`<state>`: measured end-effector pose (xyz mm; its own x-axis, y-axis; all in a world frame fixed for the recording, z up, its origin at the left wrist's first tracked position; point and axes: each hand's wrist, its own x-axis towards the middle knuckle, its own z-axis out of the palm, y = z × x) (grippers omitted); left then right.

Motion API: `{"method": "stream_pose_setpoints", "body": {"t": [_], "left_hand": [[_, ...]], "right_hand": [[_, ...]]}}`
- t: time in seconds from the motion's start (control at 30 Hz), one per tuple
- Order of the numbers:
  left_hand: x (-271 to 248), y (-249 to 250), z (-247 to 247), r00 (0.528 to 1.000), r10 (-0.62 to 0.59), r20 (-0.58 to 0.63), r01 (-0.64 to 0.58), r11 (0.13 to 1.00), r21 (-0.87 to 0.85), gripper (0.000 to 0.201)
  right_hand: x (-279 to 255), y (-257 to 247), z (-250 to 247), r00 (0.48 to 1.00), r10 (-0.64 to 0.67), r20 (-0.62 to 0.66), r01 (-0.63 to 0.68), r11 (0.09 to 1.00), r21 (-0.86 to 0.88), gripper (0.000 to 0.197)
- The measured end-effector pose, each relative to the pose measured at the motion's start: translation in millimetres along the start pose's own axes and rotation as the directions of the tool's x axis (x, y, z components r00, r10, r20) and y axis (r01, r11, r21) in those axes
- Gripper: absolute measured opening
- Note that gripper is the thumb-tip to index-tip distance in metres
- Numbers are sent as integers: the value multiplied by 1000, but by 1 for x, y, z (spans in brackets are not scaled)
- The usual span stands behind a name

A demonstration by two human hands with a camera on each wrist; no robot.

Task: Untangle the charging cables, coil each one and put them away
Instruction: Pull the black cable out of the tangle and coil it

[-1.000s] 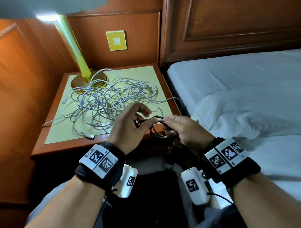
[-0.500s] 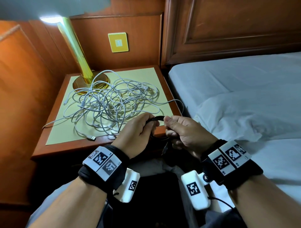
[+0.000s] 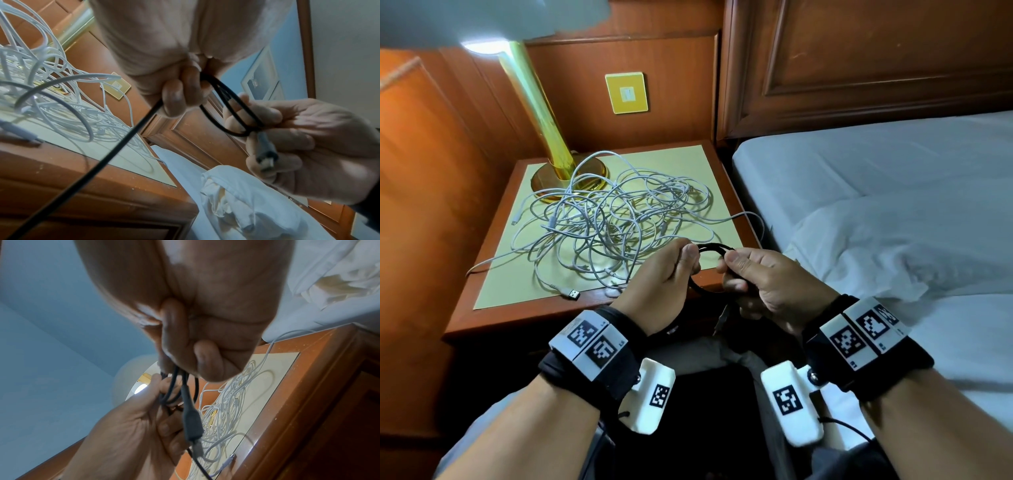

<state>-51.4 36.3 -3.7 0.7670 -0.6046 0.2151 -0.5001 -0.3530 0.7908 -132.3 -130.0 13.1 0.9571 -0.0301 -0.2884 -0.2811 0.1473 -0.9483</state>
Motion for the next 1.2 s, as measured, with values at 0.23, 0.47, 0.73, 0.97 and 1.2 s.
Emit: {"method": "stream_pose_setpoints", "body": {"t": [0.23,0.47,0.73,0.97,1.2], "left_hand": [[3,-17,-8,987,-100,-123,79,984,-162,24],[4,-26,-22,941,112,-321,-27,966,256,15],[-2,-15,-1,973,227,-49,-197,919,340,19],[-4,5,0,954,301,-19,-298,950,91,22],[-2,0,-6,954,159,-256,-173,984,-35,8]], "right_hand": [[-3,-14,-15,988,-21,-150,62,959,275,29],[0,-15,-26,942,-129,-311,224,929,294,30],[0,-2,-16,793,-506,-339,331,826,-457,27],[0,11,-9,847,-510,-149,252,633,-732,21],[6,14,-2,950,-287,-124,212,882,-422,28]]}}
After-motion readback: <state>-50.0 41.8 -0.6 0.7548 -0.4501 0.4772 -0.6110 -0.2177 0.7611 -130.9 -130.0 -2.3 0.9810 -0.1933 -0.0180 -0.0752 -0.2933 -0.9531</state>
